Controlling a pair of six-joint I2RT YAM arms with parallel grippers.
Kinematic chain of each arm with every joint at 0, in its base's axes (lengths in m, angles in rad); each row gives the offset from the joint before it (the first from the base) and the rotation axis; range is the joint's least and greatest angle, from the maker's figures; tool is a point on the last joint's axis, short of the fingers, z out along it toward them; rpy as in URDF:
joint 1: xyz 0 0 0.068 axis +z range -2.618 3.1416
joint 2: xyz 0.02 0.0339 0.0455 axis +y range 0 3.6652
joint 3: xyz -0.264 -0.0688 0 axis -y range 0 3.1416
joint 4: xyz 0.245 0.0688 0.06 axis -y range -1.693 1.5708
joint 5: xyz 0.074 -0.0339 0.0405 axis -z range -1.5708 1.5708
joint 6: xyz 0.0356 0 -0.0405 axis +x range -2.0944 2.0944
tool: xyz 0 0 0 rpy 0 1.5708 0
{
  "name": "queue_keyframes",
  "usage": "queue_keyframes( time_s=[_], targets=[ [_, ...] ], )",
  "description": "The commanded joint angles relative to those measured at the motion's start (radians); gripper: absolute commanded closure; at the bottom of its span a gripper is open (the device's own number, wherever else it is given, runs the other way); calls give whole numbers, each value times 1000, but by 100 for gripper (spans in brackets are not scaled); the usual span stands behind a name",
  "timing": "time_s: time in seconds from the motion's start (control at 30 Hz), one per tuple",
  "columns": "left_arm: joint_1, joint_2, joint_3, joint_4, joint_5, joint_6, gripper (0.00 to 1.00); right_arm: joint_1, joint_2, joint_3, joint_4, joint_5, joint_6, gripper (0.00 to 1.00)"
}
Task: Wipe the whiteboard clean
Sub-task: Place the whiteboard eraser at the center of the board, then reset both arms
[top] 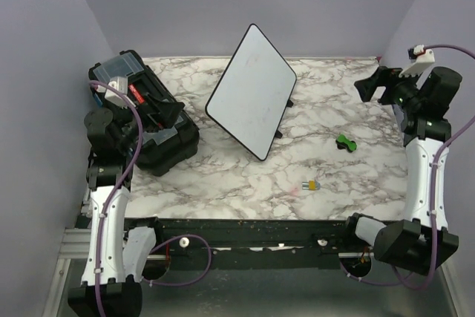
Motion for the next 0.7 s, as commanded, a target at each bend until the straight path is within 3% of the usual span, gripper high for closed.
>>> queue_keyframes(
  time_s=[0.0, 0.13, 0.3, 0.47, 0.67],
  targets=[
    [7, -67, 51, -156, -123, 114, 1, 1, -73, 10, -6, -42, 83, 0],
    [6, -99, 27, -158, -136, 129, 1, 1, -97, -14, 17, 121, 229, 0],
    [7, -110, 30, -179, -127, 142, 1, 1, -163, -72, 32, 245, 239, 0],
    [7, -132, 7, -166, -133, 160, 1, 1, -189, -123, 44, 245, 220, 0],
    [6, -201, -119, -80, -178, 202, 1, 1, -188, -263, 169, 95, 190, 0]
  ],
)
